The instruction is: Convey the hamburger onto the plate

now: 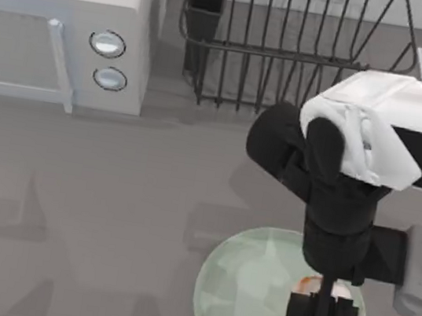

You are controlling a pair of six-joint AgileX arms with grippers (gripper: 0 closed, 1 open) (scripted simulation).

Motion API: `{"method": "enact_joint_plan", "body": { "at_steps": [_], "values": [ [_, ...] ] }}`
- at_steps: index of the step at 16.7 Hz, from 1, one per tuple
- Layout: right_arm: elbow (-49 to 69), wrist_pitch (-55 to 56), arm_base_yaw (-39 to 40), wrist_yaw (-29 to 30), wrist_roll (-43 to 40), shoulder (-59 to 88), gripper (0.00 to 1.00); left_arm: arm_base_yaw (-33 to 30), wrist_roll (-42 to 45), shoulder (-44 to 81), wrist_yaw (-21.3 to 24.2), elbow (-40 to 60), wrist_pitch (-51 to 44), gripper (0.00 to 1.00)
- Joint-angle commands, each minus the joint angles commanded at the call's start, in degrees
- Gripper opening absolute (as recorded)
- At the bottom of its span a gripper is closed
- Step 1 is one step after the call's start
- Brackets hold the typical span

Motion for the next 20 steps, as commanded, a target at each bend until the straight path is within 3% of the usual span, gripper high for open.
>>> {"method": "enact_joint_plan", "body": {
  "at_steps": [5, 12, 20],
  "values": [
    [5.2, 1.0, 3.6, 1.8, -7.3, -0.4, 0.0, 0.0, 0.0, 0.0, 0.0, 0.0, 0.0, 1.0],
    [5.1, 1.3, 3.5, 1.8, -7.4, -0.4, 0.0, 0.0, 0.0, 0.0, 0.0, 0.0, 0.0, 1.0],
    [-1.4, 10.1, 3.6, 1.7, -7.7, 2.0, 0.0, 0.0, 0.0, 0.0, 0.0, 0.0, 0.0, 1.0]
  ]
}}
